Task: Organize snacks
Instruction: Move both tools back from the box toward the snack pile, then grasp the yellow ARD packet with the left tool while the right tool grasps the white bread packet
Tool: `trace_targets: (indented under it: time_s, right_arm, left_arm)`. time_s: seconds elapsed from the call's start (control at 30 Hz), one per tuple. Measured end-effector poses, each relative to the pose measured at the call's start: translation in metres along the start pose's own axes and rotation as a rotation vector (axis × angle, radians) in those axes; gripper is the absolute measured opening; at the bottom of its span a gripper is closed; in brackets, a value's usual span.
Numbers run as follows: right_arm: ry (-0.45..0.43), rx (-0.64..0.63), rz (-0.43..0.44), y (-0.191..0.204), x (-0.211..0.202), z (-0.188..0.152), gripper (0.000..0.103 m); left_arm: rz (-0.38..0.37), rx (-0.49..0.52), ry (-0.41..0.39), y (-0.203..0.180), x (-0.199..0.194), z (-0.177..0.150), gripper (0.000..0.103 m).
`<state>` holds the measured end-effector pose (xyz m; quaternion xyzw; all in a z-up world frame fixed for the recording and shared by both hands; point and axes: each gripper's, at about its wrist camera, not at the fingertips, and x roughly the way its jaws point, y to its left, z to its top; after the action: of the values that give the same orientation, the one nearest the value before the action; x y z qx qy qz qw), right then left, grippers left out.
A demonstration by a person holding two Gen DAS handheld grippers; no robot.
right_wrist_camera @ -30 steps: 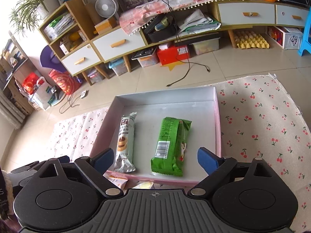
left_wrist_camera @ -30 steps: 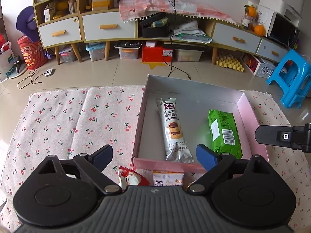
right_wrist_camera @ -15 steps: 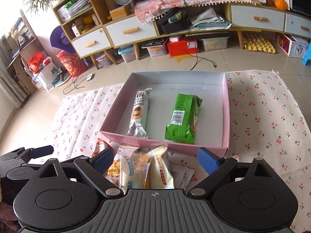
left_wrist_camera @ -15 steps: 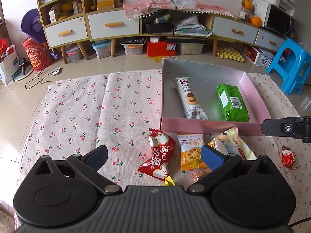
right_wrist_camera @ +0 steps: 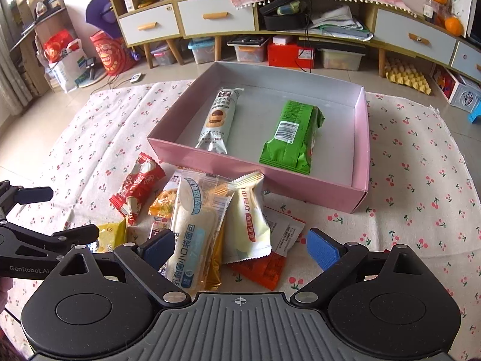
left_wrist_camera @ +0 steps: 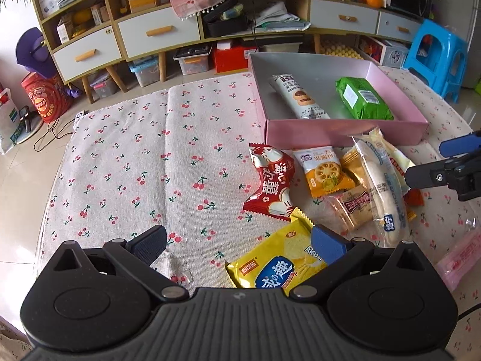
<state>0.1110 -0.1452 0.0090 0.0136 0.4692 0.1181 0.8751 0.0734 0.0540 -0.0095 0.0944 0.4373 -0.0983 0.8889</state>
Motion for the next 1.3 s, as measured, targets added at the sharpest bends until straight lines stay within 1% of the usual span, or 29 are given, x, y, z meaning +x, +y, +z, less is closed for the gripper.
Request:
trace_targets:
  time_s: [0.1,0.23,0.37,0.43,0.53,0.6,0.7,0.83,0.93,1.0,1.1,1.2,1.3]
  right_arm:
    - [0.007,-0.014,0.034,0.006,0.005,-0.002,0.096]
    - [0.021,-0.041,0.081,0.018,0.011,-0.008,0.096]
    - [0.033,-0.080,0.107,0.029,0.019,-0.015,0.096]
    - [0.037,-0.103,0.104,0.033,0.023,-0.017,0.096]
    - [0.036,-0.138,0.081,0.036,0.028,-0.021,0.096]
    - [0.031,-0.169,0.060,0.036,0.030,-0.022,0.096]
    - [0.022,-0.207,0.041,0.035,0.031,-0.024,0.096]
    - [0.028,-0.196,0.057,0.027,0.030,-0.023,0.095]
    - [0.034,-0.158,0.068,0.022,0.029,-0.021,0.094]
    - [0.032,-0.135,0.074,0.019,0.029,-0.019,0.093]
    - [0.027,-0.110,0.086,0.017,0.027,-0.017,0.093]
    - [0.022,-0.100,0.086,0.016,0.026,-0.016,0.090]
    - [0.020,-0.086,0.088,0.017,0.026,-0.016,0.085]
  left_arm:
    - [-0.015,0.053,-0.008,0.001,0.001,-0.005,0.102]
    - [-0.064,0.141,-0.040,-0.002,0.000,-0.013,0.102]
    - [-0.118,0.216,-0.025,-0.010,0.004,-0.017,0.102]
    - [-0.119,0.252,-0.010,-0.016,0.008,-0.020,0.102]
    - [-0.097,0.299,0.025,-0.023,0.014,-0.023,0.098]
    - [-0.087,0.314,0.052,-0.025,0.018,-0.025,0.096]
    - [-0.088,0.271,0.070,-0.021,0.017,-0.024,0.094]
    - [-0.085,0.125,0.118,-0.008,0.020,-0.021,0.089]
    - [-0.100,0.028,0.141,-0.002,0.022,-0.019,0.083]
    - [-0.092,0.002,0.138,-0.001,0.021,-0.019,0.077]
    - [-0.092,-0.005,0.131,-0.001,0.019,-0.019,0.070]
    - [-0.086,-0.016,0.132,-0.001,0.018,-0.019,0.069]
    - [-0.084,-0.028,0.134,0.000,0.021,-0.015,0.068]
